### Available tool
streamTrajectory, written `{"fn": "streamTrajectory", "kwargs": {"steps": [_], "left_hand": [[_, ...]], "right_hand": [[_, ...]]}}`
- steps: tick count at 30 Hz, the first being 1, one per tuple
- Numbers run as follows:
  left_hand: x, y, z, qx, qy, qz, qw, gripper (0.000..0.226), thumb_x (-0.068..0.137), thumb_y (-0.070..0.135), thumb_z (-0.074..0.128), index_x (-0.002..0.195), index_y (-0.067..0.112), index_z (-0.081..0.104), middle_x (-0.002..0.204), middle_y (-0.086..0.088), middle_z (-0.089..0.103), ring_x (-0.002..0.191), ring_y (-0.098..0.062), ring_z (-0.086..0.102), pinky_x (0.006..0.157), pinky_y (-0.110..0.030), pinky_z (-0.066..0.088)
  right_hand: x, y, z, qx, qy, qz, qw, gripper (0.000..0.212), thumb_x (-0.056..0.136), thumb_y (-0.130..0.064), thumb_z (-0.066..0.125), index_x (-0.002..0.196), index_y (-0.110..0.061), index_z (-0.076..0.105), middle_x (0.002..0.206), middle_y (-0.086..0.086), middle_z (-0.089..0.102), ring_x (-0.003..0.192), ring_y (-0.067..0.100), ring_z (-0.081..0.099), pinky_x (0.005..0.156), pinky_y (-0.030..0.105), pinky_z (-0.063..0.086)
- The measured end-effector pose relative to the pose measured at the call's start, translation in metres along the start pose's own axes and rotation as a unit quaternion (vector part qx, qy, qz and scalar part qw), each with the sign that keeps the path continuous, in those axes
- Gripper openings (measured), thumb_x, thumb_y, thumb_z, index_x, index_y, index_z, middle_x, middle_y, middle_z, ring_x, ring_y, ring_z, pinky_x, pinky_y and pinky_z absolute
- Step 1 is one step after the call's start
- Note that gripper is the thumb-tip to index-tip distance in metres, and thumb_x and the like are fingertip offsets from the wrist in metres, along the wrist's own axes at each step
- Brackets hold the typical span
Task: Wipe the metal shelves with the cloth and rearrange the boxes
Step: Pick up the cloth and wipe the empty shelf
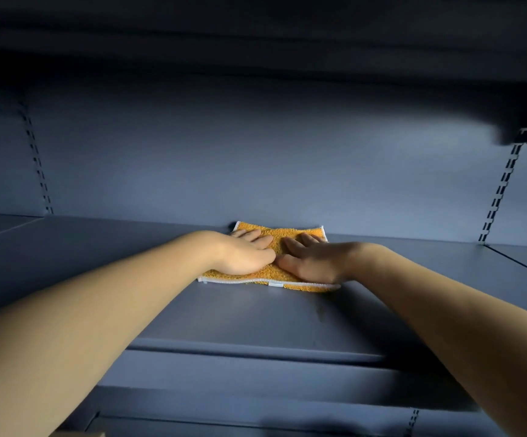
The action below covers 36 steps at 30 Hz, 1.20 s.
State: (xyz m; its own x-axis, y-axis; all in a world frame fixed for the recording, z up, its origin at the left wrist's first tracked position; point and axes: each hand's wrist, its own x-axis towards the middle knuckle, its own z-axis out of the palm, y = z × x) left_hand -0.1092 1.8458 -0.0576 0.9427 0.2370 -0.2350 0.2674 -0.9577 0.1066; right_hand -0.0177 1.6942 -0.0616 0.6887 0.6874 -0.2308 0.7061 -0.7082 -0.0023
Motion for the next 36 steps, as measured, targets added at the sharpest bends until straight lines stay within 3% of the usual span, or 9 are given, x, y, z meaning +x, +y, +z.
{"fn": "streamTrajectory", "kwargs": {"steps": [13,24,29,30,33,36], "left_hand": [[0.023,-0.019,-0.004,0.025,0.014,0.035,0.999,0.060,0.105,0.050,0.012,0.161,0.035,-0.004,0.168,0.013,-0.014,0.154,-0.013,-0.016,0.126,-0.046,-0.004],[0.001,-0.099,-0.005,0.001,0.018,-0.008,1.000,0.059,0.104,0.051,0.012,0.160,0.037,-0.004,0.167,0.015,-0.013,0.154,-0.011,-0.014,0.126,-0.045,-0.003],[-0.021,-0.086,-0.001,0.014,0.039,0.018,0.999,0.098,0.079,0.067,0.002,0.161,0.014,0.015,0.170,0.003,-0.006,0.156,-0.017,-0.008,0.126,-0.041,0.000],[-0.024,-0.086,0.001,0.021,0.035,0.010,0.999,0.095,0.080,0.067,0.002,0.161,0.017,0.012,0.169,0.006,-0.007,0.155,-0.016,-0.009,0.126,-0.042,0.000],[-0.032,-0.084,0.007,-0.015,0.057,-0.016,0.998,0.059,0.104,0.048,0.013,0.161,0.033,0.003,0.168,0.013,-0.008,0.155,-0.011,-0.010,0.126,-0.040,-0.002],[-0.046,-0.079,0.013,-0.016,0.051,-0.009,0.999,0.060,0.104,0.050,0.014,0.161,0.035,0.003,0.168,0.014,-0.007,0.155,-0.011,-0.011,0.126,-0.041,-0.001]], "right_hand": [[0.020,-0.010,-0.006,0.006,0.016,0.020,1.000,0.072,0.103,-0.065,0.014,0.163,-0.028,0.002,0.171,0.005,-0.002,0.157,0.029,0.000,0.125,0.051,0.010],[0.063,-0.088,-0.006,0.004,0.027,0.009,1.000,0.073,0.101,-0.065,0.014,0.162,-0.024,0.011,0.168,0.014,0.007,0.155,0.037,0.009,0.122,0.056,0.019],[0.052,-0.091,-0.002,0.030,0.042,0.021,0.998,0.069,0.103,-0.061,0.016,0.162,-0.025,0.010,0.169,0.013,0.005,0.155,0.036,0.009,0.123,0.054,0.016],[0.048,-0.092,-0.001,0.031,0.043,0.022,0.998,0.069,0.103,-0.060,0.015,0.162,-0.025,0.009,0.169,0.013,0.005,0.155,0.036,0.008,0.124,0.053,0.015],[0.034,-0.092,0.003,0.024,0.040,0.003,0.999,0.072,0.102,-0.063,0.013,0.163,-0.027,0.004,0.170,0.009,0.001,0.157,0.034,0.003,0.124,0.055,0.012],[0.017,-0.088,0.009,0.017,0.041,-0.019,0.999,0.075,0.099,-0.068,0.012,0.163,-0.029,0.003,0.171,0.007,0.001,0.157,0.033,0.002,0.124,0.056,0.013]]}}
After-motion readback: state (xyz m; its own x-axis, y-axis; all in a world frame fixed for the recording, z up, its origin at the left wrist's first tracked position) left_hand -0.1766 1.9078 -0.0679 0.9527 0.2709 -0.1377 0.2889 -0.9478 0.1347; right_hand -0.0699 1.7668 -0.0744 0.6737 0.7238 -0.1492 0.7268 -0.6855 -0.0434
